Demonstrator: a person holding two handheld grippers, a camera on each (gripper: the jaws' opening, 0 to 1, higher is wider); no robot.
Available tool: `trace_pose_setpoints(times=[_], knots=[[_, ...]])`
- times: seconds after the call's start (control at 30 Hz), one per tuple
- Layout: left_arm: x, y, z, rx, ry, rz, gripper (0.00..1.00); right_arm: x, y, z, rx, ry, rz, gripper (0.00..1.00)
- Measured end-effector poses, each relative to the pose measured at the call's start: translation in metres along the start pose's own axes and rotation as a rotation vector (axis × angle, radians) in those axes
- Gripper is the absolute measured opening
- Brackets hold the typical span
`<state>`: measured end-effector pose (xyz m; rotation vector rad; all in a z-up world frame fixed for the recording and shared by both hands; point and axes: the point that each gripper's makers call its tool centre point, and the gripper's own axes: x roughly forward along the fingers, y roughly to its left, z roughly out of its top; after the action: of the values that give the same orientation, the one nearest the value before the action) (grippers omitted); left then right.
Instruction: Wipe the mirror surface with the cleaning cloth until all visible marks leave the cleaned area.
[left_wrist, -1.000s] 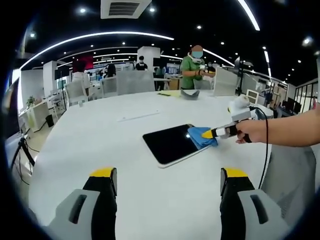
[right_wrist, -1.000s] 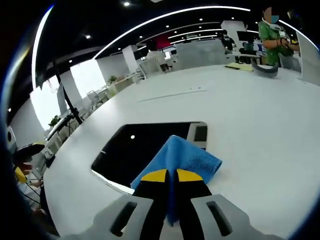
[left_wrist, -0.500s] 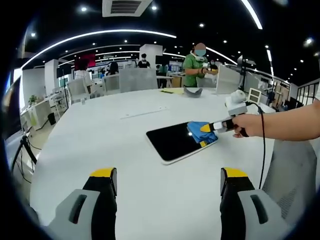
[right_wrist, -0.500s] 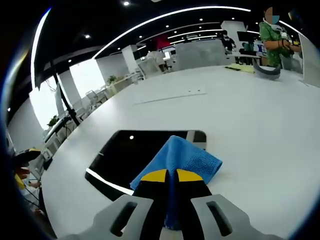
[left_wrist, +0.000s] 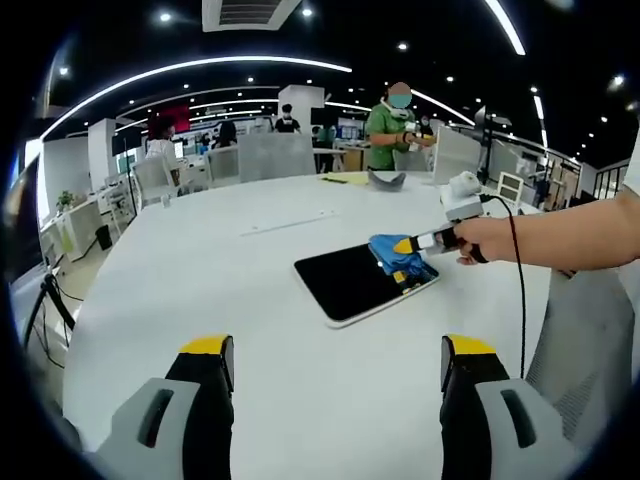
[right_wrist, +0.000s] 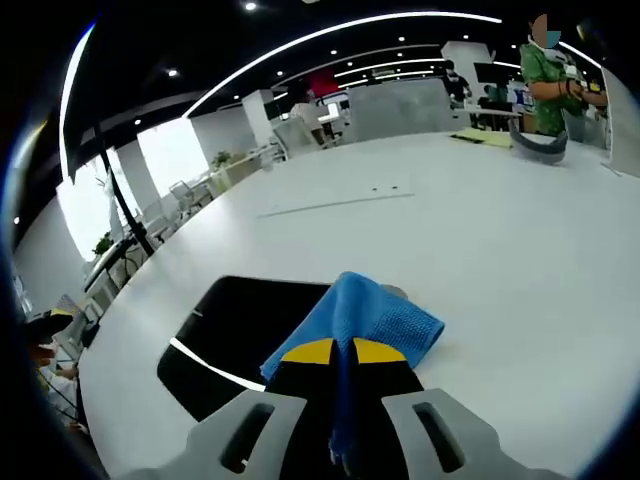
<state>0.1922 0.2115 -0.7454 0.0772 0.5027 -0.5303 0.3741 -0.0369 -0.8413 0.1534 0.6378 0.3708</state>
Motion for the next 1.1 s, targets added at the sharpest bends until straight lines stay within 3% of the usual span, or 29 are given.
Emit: trace_pose_setpoints(times=[1.1], knots=[[0.006, 0.004, -0.002, -0.005, 0.003, -0.003, 0.85, 0.015, -0.004, 0.013, -0.041, 0.014, -0.012, 0.01]])
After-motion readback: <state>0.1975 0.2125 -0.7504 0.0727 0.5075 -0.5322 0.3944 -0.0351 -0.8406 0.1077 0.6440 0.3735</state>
